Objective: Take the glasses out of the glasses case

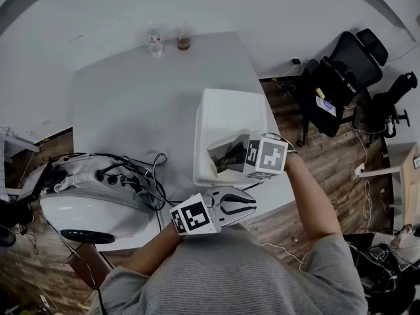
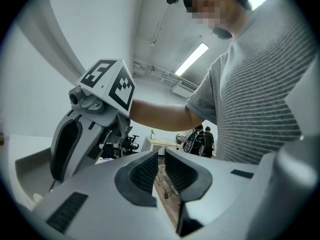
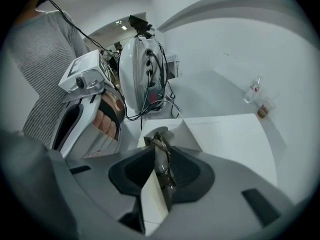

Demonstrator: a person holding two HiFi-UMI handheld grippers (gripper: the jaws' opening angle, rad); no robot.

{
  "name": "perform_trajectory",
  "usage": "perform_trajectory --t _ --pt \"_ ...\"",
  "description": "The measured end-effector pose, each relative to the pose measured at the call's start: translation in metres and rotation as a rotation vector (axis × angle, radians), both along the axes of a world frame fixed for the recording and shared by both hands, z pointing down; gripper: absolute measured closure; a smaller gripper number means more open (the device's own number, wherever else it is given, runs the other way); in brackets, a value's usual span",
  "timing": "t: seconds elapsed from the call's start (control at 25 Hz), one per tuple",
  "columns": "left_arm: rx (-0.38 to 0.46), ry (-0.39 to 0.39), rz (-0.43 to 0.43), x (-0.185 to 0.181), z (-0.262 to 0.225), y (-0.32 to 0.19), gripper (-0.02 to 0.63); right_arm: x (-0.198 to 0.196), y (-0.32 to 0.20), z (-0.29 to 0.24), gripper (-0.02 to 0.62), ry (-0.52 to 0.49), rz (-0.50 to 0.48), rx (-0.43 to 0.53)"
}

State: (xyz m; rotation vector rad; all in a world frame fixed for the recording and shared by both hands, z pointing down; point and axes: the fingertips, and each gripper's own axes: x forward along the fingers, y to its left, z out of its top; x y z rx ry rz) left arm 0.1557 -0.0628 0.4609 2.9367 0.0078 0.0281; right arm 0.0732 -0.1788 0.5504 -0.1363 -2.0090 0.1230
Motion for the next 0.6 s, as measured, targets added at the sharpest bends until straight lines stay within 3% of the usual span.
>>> perform_trajectory --t 0.6 --pt "0.003 -0.005 0.003 0.0002 0.0001 0.0014 0.557 0.0023 0.0028 -0.0034 0.519 0.055 -0.032 -0.036"
